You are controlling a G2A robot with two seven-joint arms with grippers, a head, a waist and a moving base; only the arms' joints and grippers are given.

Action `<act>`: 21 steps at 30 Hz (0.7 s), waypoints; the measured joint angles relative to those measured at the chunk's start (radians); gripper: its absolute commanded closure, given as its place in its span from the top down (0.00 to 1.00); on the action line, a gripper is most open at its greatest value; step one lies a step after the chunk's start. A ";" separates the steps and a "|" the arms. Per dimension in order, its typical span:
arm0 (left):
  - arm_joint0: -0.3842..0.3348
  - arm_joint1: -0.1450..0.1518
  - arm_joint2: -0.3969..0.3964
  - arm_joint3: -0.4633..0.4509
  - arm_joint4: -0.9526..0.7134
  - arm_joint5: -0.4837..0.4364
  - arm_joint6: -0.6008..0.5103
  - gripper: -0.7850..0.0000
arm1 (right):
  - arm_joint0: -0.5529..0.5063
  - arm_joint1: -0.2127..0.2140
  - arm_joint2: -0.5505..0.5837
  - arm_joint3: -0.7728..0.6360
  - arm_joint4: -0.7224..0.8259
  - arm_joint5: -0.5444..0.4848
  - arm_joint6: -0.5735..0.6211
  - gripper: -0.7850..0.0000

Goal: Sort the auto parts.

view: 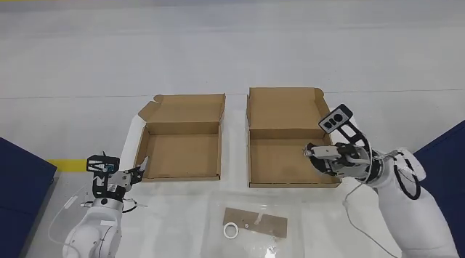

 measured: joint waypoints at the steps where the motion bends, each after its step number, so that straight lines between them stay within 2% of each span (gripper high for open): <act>1: 0.000 0.000 0.000 0.000 0.000 0.000 0.000 1.00 | 0.002 0.005 0.012 -0.002 -0.057 0.006 -0.007 0.00; 5: 0.000 0.000 0.000 0.000 0.000 0.000 0.000 1.00 | -0.001 0.022 0.031 -0.009 -0.285 0.018 -0.015 0.00; 10: 0.000 0.000 0.000 0.000 0.000 0.000 0.000 1.00 | -0.005 0.029 0.035 -0.008 -0.367 0.004 -0.024 0.00; 16: 0.000 0.000 0.000 0.000 0.000 0.000 0.000 1.00 | -0.005 0.029 0.034 -0.010 -0.369 0.004 -0.026 0.00; 21: 0.000 0.000 0.000 0.000 0.000 0.000 0.000 1.00 | 0.006 0.041 0.019 -0.027 -0.574 0.038 -0.130 0.00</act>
